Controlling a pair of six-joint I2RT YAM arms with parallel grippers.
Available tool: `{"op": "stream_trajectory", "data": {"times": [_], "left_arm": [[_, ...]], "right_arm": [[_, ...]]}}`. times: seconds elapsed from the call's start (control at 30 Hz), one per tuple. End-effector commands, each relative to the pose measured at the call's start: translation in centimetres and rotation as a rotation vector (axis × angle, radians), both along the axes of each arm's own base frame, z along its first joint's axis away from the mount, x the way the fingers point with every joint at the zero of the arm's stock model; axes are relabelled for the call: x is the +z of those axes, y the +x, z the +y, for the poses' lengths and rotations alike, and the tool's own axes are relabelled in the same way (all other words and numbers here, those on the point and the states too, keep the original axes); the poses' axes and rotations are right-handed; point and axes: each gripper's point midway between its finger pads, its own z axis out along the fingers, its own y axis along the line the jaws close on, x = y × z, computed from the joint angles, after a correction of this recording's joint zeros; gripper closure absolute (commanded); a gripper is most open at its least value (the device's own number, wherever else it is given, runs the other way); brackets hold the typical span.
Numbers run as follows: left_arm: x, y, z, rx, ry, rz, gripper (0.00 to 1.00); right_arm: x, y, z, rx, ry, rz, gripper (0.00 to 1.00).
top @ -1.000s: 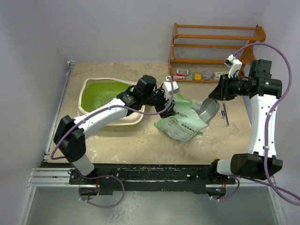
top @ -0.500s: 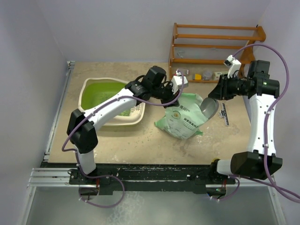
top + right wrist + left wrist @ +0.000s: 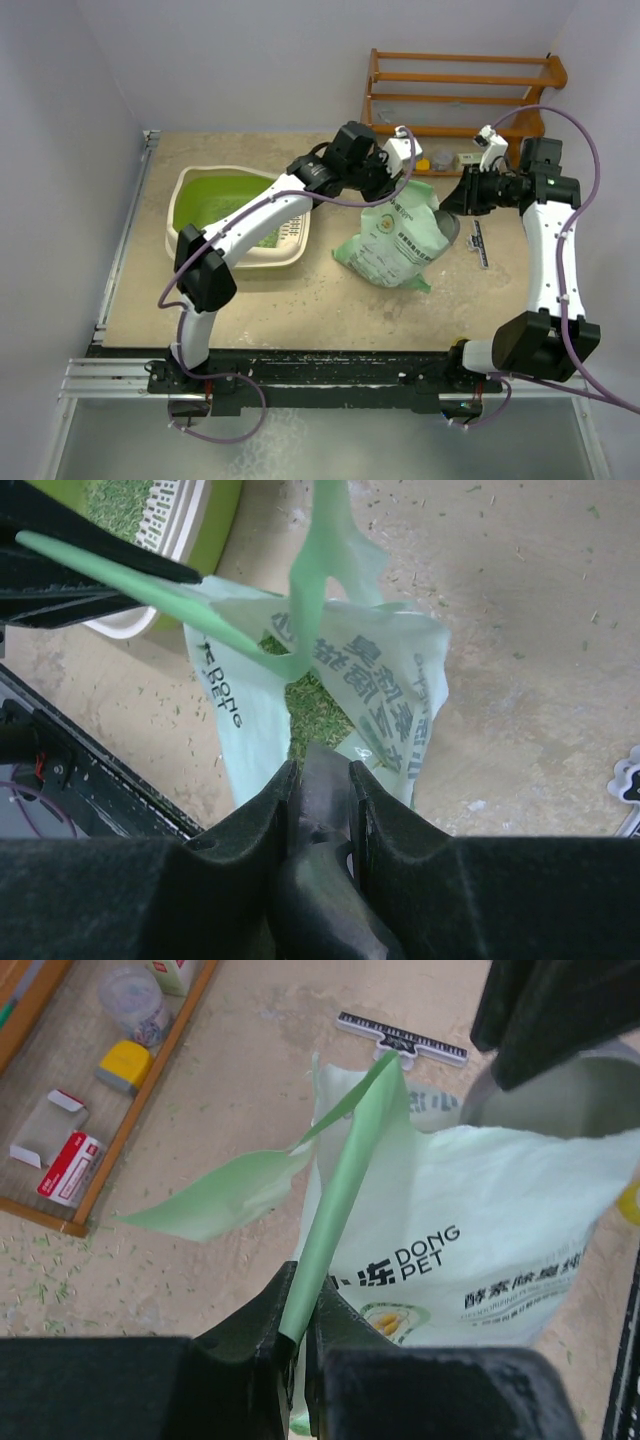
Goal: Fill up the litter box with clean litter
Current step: Adjust the cat litter bag at the center of the board, then place the spatula in the cat litter bag.
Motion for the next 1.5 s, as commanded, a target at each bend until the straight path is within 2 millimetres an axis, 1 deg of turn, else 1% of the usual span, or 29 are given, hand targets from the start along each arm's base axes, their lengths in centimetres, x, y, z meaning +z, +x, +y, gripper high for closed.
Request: {"op": "stream_trajectory", "data": {"times": [0.0, 0.13, 0.17, 0.23, 0.33, 0.47, 0.53, 0.6, 0.63, 0.67, 0.73, 0.83, 0.93, 1.03, 1.1, 1.17, 1.23, 1.27, 1.3, 1.33, 1.4, 1.47], "left_arm": [[5.7, 3.3, -2.3, 0.068, -0.122, -0.179, 0.97], [5.9, 5.1, -3.3, 0.100, -0.139, -0.212, 0.97], [6.0, 5.8, -3.2, 0.120, -0.134, -0.232, 0.97], [6.4, 7.8, -2.4, 0.168, -0.142, -0.245, 0.97], [7.1, 10.8, 0.2, 0.240, -0.163, -0.243, 0.97], [8.0, 13.5, 4.4, 0.310, -0.182, -0.241, 0.97], [8.6, 14.1, 6.0, 0.333, -0.188, -0.249, 0.97], [9.3, 14.4, 6.8, 0.336, -0.219, -0.251, 0.97], [9.8, 14.7, 7.1, 0.341, -0.235, -0.253, 0.97], [10.4, 15.1, 7.2, 0.344, -0.257, -0.257, 0.97], [11.7, 15.6, 6.9, 0.344, -0.290, -0.275, 0.97], [13.3, 16.3, 6.6, 0.356, -0.335, -0.303, 0.97], [15.0, 17.1, 6.6, 0.379, -0.376, -0.348, 0.97], [16.2, 17.9, 6.7, 0.400, -0.415, -0.374, 0.97], [16.2, 18.0, 6.6, 0.400, -0.421, -0.370, 0.97], [15.5, 17.5, 6.4, 0.391, -0.400, -0.345, 0.97], [14.5, 16.4, 6.4, 0.365, -0.375, -0.313, 0.97], [13.9, 15.7, 6.1, 0.346, -0.368, -0.304, 0.97], [13.6, 14.9, 5.9, 0.331, -0.357, -0.302, 0.97], [13.0, 14.2, 5.7, 0.320, -0.343, -0.297, 0.97], [12.2, 13.0, 5.5, 0.311, -0.325, -0.280, 0.97], [11.8, 12.4, 5.8, 0.317, -0.316, -0.266, 0.97]], "right_arm": [[-0.3, -0.8, 0.9, 0.025, 0.041, 0.012, 1.00], [-1.1, -0.6, 0.7, -0.001, 0.033, 0.018, 1.00], [-1.3, -0.3, 0.4, -0.019, 0.025, 0.017, 1.00], [-1.6, 0.4, -0.2, -0.060, 0.010, 0.014, 1.00], [-1.6, 1.8, -0.8, -0.109, 0.003, 0.005, 1.00], [-0.9, 3.8, -0.6, -0.115, 0.041, 0.011, 1.00], [-0.8, 5.0, 0.0, -0.095, 0.055, 0.023, 1.00], [-0.3, 6.2, 1.1, -0.056, 0.056, 0.019, 1.00], [-0.1, 6.7, 1.9, -0.032, 0.052, 0.019, 1.00], [0.6, 7.3, 2.6, -0.013, 0.043, 0.004, 1.00], [1.0, 8.4, 3.7, 0.015, 0.043, 0.001, 1.00], [1.7, 10.2, 3.8, 0.009, 0.045, 0.003, 1.00], [2.4, 10.5, 3.8, 0.008, 0.050, 0.005, 1.00], [3.2, 11.7, 3.5, -0.028, 0.045, -0.045, 1.00], [3.3, 11.9, 3.1, -0.043, 0.026, -0.053, 1.00], [3.2, 11.7, 3.0, -0.043, 0.019, -0.049, 1.00], [2.7, 11.2, 2.9, -0.047, 0.008, -0.047, 1.00], [2.1, 11.2, 2.7, -0.059, 0.000, -0.049, 1.00], [1.0, 11.0, 2.5, -0.073, -0.008, -0.036, 1.00], [0.6, 10.8, 2.6, -0.075, -0.002, -0.037, 1.00], [0.0, 10.5, 2.9, -0.068, 0.014, -0.021, 1.00], [-0.3, 10.0, 3.3, -0.053, 0.038, -0.001, 0.99]]}}
